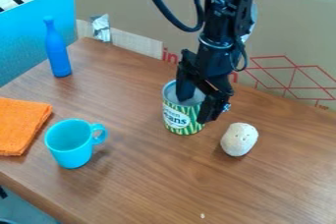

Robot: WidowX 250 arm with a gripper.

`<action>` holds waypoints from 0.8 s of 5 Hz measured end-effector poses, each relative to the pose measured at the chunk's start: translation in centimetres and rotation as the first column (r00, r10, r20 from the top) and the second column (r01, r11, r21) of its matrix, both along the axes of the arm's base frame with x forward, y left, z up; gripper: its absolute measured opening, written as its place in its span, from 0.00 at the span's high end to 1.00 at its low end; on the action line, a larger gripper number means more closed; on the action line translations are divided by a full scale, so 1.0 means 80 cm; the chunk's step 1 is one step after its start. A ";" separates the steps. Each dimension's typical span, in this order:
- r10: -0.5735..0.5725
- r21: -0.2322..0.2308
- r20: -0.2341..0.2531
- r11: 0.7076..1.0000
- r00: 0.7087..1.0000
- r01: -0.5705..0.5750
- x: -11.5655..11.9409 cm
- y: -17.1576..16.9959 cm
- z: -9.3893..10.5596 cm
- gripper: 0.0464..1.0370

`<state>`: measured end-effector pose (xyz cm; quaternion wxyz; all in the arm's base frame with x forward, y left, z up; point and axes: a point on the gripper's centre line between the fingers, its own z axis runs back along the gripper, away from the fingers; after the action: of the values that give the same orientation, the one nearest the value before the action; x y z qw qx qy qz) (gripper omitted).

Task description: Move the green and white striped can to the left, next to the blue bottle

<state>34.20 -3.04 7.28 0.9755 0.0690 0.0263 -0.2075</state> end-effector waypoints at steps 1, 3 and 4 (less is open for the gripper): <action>0.061 0.008 -0.012 0.998 0.998 -0.061 -0.004 0.030 0.001 0.04; 0.155 0.043 -0.043 0.987 0.987 -0.153 -0.015 0.086 -0.002 0.04; 0.199 0.047 -0.047 0.979 0.979 -0.197 -0.019 0.110 -0.001 0.04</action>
<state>32.69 5.78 7.18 0.9886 0.0813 0.0626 -0.1105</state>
